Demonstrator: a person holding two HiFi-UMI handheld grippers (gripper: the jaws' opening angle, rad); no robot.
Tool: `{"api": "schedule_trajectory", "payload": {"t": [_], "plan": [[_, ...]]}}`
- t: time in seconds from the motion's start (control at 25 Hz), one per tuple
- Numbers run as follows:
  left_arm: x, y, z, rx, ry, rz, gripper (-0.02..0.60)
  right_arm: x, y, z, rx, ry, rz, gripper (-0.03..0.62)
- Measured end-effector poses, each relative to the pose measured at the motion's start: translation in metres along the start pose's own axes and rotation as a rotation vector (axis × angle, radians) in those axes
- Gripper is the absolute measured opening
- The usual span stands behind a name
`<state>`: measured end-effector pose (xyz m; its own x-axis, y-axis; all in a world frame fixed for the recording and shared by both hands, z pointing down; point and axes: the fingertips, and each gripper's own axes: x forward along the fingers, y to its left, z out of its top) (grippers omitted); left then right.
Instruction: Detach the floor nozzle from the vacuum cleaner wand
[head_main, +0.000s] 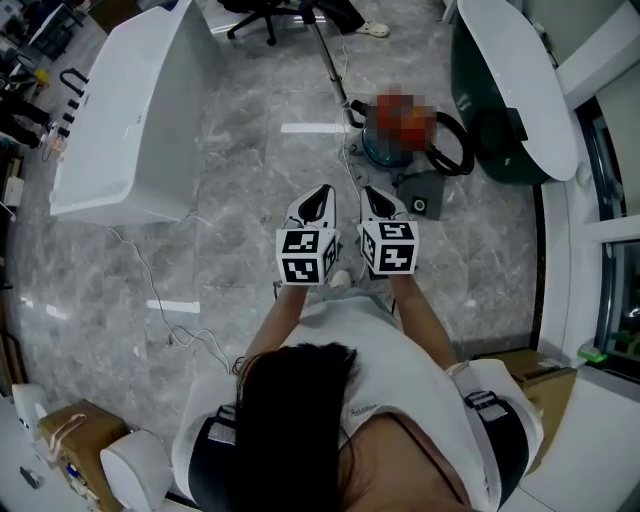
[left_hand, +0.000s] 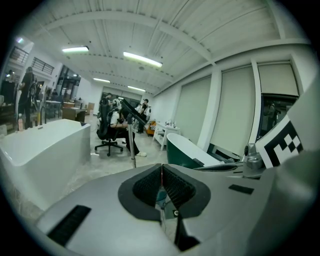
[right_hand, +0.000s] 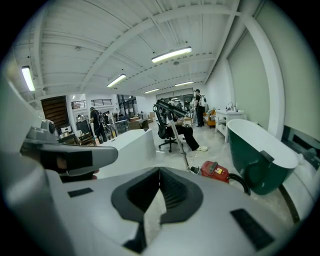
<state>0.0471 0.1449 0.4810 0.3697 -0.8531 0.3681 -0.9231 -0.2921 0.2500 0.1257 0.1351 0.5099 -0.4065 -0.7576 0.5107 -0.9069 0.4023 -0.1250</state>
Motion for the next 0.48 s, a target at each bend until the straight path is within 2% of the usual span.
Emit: {"api": "schedule_trajectory", "payload": {"t": [0.2,0.48], "plan": [[0.010,0.000,0.003,-0.006,-0.003,0.029,0.008,0.006,-0.010,0.000,-0.006,0.003,0.010,0.015],[0.018,-0.004,-0.004,-0.003,0.014,0.027,0.008,0.011,-0.020,-0.001,0.002,0.006,0.010,0.015]]}}
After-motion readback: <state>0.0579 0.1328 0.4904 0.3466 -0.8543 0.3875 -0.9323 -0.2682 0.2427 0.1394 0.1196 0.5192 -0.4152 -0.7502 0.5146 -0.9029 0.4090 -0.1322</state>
